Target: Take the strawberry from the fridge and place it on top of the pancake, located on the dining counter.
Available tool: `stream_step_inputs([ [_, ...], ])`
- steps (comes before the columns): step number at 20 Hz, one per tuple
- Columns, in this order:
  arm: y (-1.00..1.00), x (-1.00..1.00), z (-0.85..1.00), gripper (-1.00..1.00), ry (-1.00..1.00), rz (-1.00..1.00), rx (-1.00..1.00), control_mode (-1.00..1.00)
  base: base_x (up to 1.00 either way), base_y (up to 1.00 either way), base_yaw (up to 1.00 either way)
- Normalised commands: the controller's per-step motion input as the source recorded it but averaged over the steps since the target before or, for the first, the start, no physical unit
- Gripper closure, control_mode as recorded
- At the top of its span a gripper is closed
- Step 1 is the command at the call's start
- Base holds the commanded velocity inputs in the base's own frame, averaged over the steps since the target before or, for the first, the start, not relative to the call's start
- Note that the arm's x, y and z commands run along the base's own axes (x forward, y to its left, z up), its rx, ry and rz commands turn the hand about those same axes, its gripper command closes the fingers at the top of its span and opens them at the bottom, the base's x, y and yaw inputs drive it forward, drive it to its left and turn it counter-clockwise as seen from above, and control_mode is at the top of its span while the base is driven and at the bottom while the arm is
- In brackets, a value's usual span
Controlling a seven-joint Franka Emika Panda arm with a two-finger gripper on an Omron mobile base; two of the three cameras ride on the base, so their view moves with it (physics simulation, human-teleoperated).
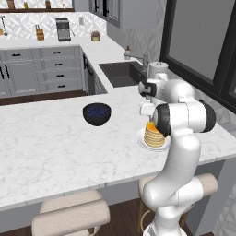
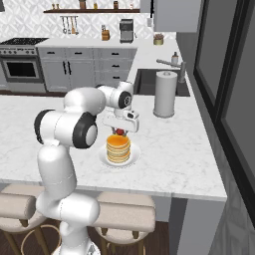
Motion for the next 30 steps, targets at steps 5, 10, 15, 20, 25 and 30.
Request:
stream_step_inputs([
  [5,0.00,-0.21,-0.12,1.00,-0.02,0.00,0.00,-1.00,0.00,0.00,0.00],
  [10,0.00,0.06,-0.25,1.00,0.00,0.00,0.00,-1.00,0.00,0.00,0.00],
  [15,0.00,-0.03,-0.28,-1.00,0.00,0.01,0.00,-1.00,0.00,0.00,0.00],
  [20,0.00,-0.19,-0.10,-1.00,0.00,0.01,0.00,-1.00,0.00,0.00,0.00],
  [25,0.00,-0.36,0.22,-1.00,0.01,0.02,0.00,-1.00,0.00,0.00,0.00],
  [30,0.00,-0.36,0.53,-1.00,0.00,0.04,0.00,-1.00,0.00,0.00,0.00],
])
